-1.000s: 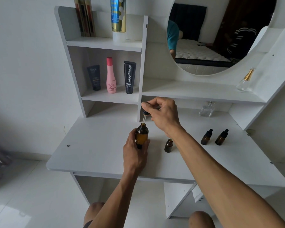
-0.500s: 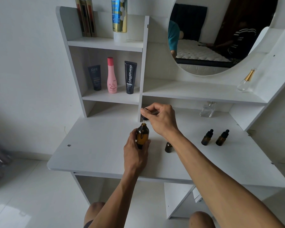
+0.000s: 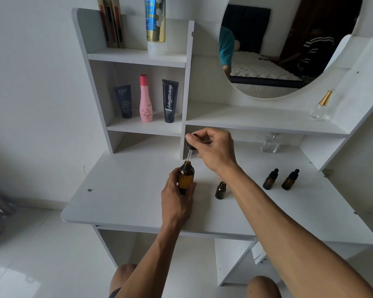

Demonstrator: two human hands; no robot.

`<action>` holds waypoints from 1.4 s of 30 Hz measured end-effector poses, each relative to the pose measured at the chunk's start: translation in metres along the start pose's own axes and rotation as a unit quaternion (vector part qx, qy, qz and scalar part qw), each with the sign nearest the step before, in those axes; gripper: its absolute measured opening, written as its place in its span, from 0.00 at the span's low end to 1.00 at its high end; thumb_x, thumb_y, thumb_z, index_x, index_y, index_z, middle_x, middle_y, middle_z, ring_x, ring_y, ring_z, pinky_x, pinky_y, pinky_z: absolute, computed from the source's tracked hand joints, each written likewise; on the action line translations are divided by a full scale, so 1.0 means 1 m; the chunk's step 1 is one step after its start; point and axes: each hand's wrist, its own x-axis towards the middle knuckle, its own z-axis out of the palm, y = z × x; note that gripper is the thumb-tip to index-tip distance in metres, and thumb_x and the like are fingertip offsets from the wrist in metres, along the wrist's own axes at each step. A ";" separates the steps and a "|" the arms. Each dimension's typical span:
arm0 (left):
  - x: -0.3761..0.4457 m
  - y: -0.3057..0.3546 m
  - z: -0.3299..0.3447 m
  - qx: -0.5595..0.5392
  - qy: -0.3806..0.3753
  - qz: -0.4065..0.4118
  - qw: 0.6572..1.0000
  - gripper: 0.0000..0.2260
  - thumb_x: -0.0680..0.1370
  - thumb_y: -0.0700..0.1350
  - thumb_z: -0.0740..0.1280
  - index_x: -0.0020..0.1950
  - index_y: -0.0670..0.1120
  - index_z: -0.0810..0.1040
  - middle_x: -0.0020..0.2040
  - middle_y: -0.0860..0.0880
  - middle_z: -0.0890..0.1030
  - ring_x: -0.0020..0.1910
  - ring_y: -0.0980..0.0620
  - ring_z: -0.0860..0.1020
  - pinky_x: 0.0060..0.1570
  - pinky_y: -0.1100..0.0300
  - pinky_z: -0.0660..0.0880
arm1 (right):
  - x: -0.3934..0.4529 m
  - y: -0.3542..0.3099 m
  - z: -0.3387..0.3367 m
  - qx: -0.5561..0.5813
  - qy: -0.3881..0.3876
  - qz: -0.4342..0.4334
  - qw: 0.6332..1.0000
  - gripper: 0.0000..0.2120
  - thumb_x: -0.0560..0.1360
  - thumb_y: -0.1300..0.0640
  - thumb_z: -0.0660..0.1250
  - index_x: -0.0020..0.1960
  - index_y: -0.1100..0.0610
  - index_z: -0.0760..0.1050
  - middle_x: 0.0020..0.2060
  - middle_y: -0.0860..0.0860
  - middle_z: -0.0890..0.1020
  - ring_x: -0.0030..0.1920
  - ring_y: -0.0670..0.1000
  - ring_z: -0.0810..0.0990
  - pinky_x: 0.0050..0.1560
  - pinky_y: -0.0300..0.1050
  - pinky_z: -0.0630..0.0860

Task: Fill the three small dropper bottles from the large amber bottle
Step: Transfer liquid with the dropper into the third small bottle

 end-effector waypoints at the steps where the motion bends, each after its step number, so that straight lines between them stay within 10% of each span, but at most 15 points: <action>1: 0.000 0.000 0.000 0.000 0.000 0.000 1.000 0.22 0.76 0.49 0.73 0.67 0.55 0.70 0.54 0.56 0.79 0.45 0.52 0.81 0.41 0.77 0.69 | 0.001 -0.001 -0.001 0.006 0.004 0.002 1.000 0.07 0.73 0.55 0.77 0.45 0.60 0.84 0.35 0.48 0.86 0.38 0.44 0.85 0.42 0.44 0.84; 22: 0.000 0.000 0.000 0.001 -0.001 -0.003 1.000 0.21 0.75 0.48 0.73 0.66 0.56 0.71 0.53 0.56 0.81 0.45 0.53 0.81 0.40 0.77 0.69 | 0.012 0.005 -0.062 0.262 0.135 0.139 0.945 0.06 0.74 0.55 0.76 0.46 0.56 0.81 0.38 0.53 0.87 0.42 0.54 0.88 0.38 0.45 0.81; 42: -0.002 0.005 0.000 0.016 -0.003 -0.012 1.000 0.24 0.76 0.50 0.73 0.69 0.53 0.69 0.55 0.56 0.78 0.49 0.50 0.81 0.44 0.70 0.70 | -0.020 0.078 -0.100 0.241 0.202 0.230 0.921 0.06 0.74 0.56 0.76 0.44 0.57 0.80 0.35 0.52 0.85 0.39 0.54 0.87 0.39 0.46 0.81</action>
